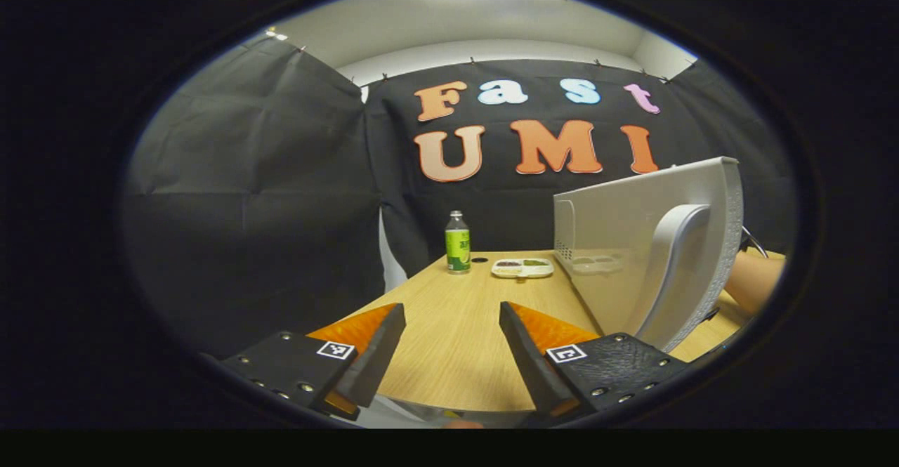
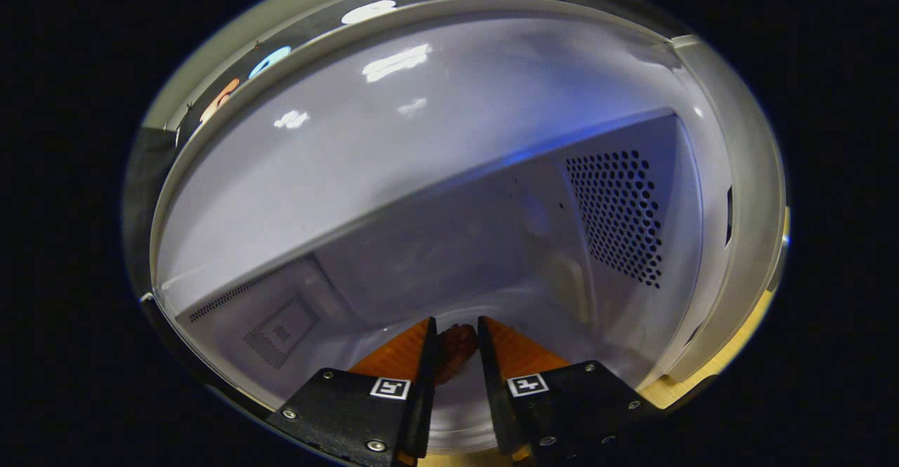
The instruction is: Open the microwave oven with the left hand, put the food in, and close the microwave oven.
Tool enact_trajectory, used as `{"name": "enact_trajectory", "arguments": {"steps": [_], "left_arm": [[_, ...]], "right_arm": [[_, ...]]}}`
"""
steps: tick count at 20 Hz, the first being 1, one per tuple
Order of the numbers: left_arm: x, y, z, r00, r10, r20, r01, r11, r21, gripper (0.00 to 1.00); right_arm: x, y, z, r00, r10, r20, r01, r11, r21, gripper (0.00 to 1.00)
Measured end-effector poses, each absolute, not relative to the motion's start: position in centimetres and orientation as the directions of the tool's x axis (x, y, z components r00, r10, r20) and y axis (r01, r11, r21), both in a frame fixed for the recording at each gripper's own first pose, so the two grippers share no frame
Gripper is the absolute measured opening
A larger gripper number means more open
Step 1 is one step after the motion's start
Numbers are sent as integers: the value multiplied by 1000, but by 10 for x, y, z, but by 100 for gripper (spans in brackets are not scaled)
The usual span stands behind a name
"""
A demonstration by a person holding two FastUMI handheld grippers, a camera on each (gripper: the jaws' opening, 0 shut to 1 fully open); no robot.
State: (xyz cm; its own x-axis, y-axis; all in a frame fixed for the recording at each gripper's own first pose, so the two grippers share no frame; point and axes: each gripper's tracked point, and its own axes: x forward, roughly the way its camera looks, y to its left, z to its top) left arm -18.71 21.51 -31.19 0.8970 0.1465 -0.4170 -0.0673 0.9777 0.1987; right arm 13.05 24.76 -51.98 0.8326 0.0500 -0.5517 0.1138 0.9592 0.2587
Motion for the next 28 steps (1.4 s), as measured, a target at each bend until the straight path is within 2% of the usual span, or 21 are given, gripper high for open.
{"name": "enact_trajectory", "arguments": {"steps": [1, 4, 6, 11, 16, 21, 28], "left_arm": [[-185, 209, -310, 900, 134, -415, -54, 979, 198, 83], [-184, 191, -303, 905, 104, -412, -21, 980, 200, 83], [-184, 174, -299, 911, 76, -406, 3, 982, 191, 84], [-184, 143, -295, 911, 31, -410, 42, 985, 168, 82], [-187, 88, -292, 912, -71, -405, 121, 988, 100, 82], [-177, 27, -293, 901, -198, -386, 229, 973, 37, 82], [-163, -55, -308, 856, -340, -388, 363, 932, -16, 82]], "right_arm": [[128, 247, -519, 828, 58, -558, 92, 967, 238, 39], [112, 247, -510, 821, 83, -565, 20, 985, 173, 66], [98, 249, -494, 829, 116, -547, -52, 990, 132, 77], [55, 243, -436, 845, 207, -493, -221, 975, 30, 82], [25, 211, -367, 871, 269, -411, -275, 960, 45, 85], [4, 161, -311, 900, 281, -334, -283, 958, 44, 89], [-18, 80, -284, 930, 212, -301, -222, 975, 0, 92]]}}
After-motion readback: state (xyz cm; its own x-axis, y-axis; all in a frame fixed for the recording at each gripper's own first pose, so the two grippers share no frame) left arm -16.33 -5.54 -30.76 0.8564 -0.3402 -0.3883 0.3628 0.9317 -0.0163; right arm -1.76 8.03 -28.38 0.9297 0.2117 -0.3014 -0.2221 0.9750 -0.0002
